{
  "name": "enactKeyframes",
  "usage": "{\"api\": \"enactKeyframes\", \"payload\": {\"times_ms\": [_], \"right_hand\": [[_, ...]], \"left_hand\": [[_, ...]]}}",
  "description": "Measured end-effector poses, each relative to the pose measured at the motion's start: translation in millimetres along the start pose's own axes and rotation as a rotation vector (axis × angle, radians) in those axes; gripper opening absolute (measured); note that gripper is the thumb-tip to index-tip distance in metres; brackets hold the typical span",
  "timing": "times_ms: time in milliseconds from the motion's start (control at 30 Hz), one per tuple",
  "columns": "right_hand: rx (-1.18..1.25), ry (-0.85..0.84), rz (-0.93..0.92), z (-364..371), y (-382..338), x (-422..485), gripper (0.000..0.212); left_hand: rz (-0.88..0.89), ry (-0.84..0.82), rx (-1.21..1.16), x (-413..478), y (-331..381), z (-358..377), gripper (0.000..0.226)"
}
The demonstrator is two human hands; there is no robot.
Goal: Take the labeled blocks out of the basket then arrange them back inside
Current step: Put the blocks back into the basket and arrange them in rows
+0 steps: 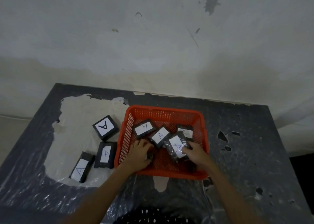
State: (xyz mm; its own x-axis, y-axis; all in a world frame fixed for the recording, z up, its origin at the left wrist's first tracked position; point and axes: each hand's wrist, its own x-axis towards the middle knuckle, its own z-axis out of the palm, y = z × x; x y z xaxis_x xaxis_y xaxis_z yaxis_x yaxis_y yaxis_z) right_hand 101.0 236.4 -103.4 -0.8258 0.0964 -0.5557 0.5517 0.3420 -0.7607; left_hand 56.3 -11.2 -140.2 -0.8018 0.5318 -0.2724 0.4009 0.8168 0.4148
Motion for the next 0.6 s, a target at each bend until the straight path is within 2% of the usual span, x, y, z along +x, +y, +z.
{"api": "enactKeyframes", "payload": {"times_ms": [67, 167, 333, 500, 600], "right_hand": [[0.16, -0.058, 0.061, -7.7, -2.0, -1.3, 0.016], [0.176, -0.099, 0.083, -13.4, -1.4, -2.9, 0.015], [-0.203, -0.131, -0.054, -8.7, -6.9, 0.8, 0.042], [-0.485, -0.239, -0.159, 24.6, -15.2, 9.5, 0.033], [-0.59, -0.254, -0.217, 34.8, -16.1, 12.7, 0.03]], "left_hand": [[0.018, -0.042, 0.071, 0.7, 0.4, 0.5, 0.048], [0.007, -0.041, 0.134, 1.0, 0.9, -0.6, 0.043], [-0.08, 0.047, 0.144, -2.1, -0.2, -2.3, 0.039], [-0.152, 0.103, 0.165, -2.7, 1.4, -2.8, 0.033], [-0.052, 0.155, 0.004, -0.1, 6.7, -3.7, 0.04]]}}
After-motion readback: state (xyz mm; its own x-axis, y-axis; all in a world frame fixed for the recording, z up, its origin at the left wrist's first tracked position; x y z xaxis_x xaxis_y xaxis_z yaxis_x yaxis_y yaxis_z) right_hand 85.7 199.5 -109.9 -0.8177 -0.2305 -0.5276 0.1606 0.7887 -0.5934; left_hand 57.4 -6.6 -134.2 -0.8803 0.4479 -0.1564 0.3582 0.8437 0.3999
